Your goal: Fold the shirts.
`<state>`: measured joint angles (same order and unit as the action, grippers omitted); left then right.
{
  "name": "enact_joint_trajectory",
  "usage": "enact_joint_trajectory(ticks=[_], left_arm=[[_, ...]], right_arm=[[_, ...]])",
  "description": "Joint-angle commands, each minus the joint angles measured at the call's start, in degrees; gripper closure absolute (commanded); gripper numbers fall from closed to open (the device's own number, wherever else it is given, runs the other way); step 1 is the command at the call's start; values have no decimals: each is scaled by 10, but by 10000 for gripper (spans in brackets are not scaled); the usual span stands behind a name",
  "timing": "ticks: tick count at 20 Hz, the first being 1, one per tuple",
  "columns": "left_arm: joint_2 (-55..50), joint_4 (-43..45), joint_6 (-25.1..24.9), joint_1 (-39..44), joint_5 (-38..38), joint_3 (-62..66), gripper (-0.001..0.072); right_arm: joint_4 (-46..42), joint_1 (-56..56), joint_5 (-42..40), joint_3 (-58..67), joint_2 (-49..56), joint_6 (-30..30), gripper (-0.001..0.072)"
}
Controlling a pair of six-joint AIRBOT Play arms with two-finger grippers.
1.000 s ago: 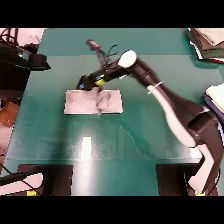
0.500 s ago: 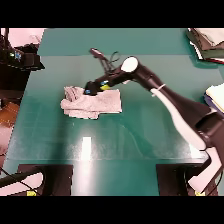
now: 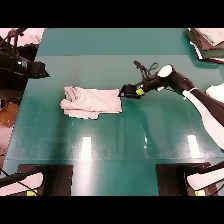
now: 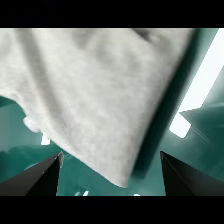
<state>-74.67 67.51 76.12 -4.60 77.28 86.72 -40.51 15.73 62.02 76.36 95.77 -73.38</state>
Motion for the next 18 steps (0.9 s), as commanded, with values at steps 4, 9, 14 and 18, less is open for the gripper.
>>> enact_joint_trajectory(ticks=[4, 9, 14, 18], left_arm=[[0, -7, -1, -1, -4, -30, 684], [0, -7, -1, -1, -4, -30, 684], [0, -7, -1, -1, -4, -30, 684], [0, -6, -1, -1, -2, -30, 684]], right_arm=[[116, 5, -47, -53, 56, 16, 62], [281, 64, -113, -53, 102, 103, 141], [302, 94, -140, -23, 105, 200, 656], [239, 66, -142, 23, 65, 191, 699]])
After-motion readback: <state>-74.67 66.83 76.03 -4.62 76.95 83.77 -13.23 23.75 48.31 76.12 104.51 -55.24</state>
